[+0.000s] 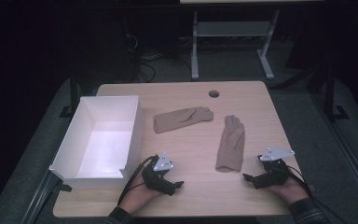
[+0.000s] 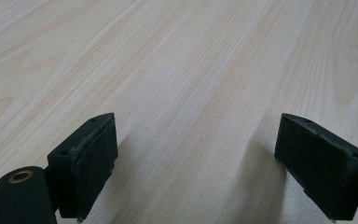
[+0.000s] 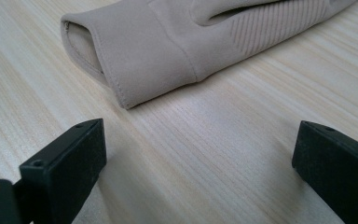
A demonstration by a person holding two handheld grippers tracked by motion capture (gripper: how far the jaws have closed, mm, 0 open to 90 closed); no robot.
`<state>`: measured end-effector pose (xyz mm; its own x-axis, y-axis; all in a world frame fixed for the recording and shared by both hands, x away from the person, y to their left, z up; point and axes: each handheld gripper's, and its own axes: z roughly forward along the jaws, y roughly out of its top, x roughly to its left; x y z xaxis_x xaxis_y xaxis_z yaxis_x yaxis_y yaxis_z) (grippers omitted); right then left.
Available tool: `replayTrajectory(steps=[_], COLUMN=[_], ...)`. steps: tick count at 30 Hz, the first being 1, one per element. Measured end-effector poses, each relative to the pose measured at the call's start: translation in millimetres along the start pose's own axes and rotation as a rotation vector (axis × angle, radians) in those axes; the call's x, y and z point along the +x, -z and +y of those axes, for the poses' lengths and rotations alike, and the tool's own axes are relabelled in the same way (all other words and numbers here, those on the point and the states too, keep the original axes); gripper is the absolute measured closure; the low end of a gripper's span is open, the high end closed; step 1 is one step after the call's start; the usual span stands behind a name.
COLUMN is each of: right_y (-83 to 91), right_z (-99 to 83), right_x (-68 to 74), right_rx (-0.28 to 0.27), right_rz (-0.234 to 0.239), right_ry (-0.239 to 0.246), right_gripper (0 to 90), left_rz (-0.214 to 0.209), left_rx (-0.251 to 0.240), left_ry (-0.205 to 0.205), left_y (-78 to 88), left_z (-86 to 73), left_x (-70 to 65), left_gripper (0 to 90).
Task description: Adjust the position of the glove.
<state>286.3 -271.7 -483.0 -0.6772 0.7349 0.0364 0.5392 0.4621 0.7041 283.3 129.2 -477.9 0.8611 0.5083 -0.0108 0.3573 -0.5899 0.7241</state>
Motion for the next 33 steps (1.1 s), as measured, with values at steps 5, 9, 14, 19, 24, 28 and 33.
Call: replayTrajectory(steps=[5,9,14,19,24,28,33], right_y=[-0.1,0.9,7.5,12.4,13.0,10.9,6.5], right_z=[0.0,0.6,7.4,16.2,27.6,35.7,44.8], right_x=[-0.1,-0.1,-0.1,1.5,1.4,2.9,5.2], right_rx=[-0.001,0.006,0.035,0.041,0.057,0.061,0.046], right_rz=[0.001,0.005,0.027,0.037,0.062,0.085,0.115], right_ry=[0.002,0.006,-0.01,-0.012,-0.03,-0.041,-0.029], right_gripper=[2.2,5.5,20.2,38.2,59.1,71.6,87.9], left_rz=[-0.001,-0.001,0.0,0.003,0.001,0.001,0.002], left_rx=[0.001,0.002,0.001,0.002,0.007,0.007,0.007], left_ry=[-0.002,-0.003,-0.006,-0.016,-0.016,-0.016,-0.012], left_y=[-0.4,-0.4,-0.4,-0.2,-0.1,0.0,-0.2], left_z=[0.6,0.6,0.7,0.9,0.8,0.8,1.2], left_x=[0.1,0.2,0.4,1.0,1.1,1.1,0.9], left_gripper=[12.4,12.5,12.4,12.5,12.5,12.5,12.6])
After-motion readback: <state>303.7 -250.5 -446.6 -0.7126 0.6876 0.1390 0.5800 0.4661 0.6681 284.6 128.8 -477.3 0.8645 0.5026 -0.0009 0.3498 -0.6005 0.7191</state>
